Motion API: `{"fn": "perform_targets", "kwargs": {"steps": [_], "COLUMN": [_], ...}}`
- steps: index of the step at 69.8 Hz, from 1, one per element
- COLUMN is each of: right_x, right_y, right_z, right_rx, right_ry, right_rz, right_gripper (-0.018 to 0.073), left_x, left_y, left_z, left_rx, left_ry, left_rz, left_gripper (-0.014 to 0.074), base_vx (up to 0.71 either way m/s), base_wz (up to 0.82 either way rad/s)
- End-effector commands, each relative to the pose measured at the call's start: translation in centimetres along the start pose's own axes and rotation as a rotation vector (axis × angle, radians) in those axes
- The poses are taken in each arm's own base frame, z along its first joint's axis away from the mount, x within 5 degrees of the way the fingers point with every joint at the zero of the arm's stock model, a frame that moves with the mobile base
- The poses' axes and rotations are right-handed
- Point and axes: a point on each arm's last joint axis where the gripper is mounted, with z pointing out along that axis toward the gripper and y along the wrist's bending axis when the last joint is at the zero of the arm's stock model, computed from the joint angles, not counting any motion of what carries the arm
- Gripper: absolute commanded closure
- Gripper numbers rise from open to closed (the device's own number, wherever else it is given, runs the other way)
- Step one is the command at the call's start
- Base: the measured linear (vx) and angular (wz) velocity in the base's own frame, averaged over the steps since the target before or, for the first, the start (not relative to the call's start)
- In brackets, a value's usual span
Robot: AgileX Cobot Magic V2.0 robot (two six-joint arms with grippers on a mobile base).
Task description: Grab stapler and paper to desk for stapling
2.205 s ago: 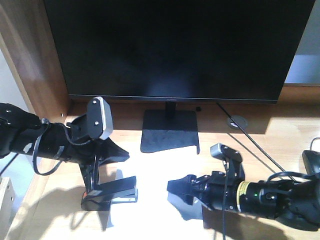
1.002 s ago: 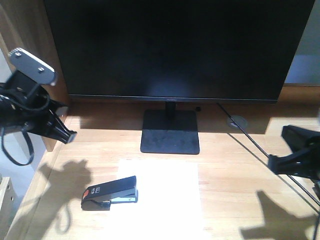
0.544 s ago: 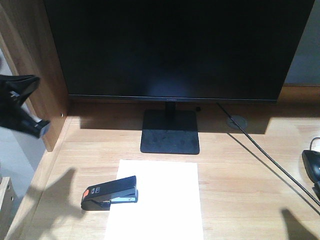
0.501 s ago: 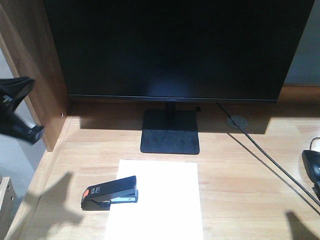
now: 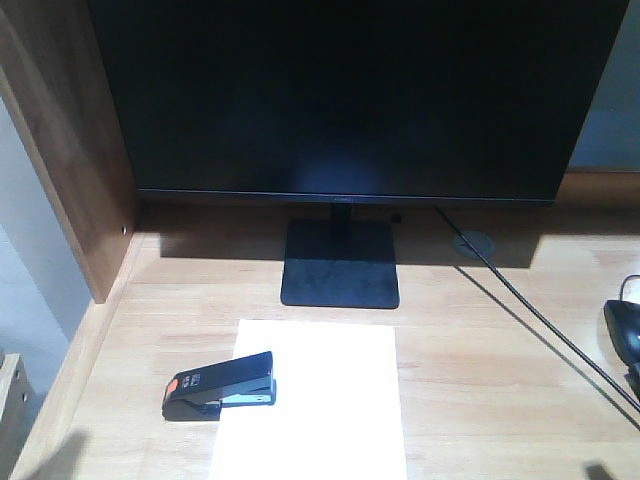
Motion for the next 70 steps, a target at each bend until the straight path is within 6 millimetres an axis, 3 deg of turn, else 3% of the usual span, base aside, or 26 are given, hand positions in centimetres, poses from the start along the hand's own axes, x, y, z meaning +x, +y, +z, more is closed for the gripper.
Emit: {"fn": "perform_targets", "kwargs": {"steps": [1, 17, 70], "right_x": [-0.5, -0.2, -0.2], "right_y": [0.4, 0.4, 0.4], "right_z": [-0.3, -0.3, -0.3], "right_rx": [-0.047, -0.046, -0.046], "right_ry": [-0.051, -0.047, -0.047], "right_rz": [-0.022, -0.031, -0.031], "right_gripper": [0.0565, 0.0565, 0.0565], "left_x": [-0.9, -0.5, -0.4], "left_y": [0.3, 0.1, 0.1], "left_z": [-1.0, -2.0, -2.0], "left_rx": [-0.029, -0.026, -0.021], "left_ry": [-0.092, -0.087, -0.075], "left_rz": [-0.011, -0.011, -0.011], "left_gripper": [0.0603, 0.0603, 0.0603], "base_vx": [0.00, 0.00, 0.00], "base_wz": [0.00, 0.00, 0.00]}}
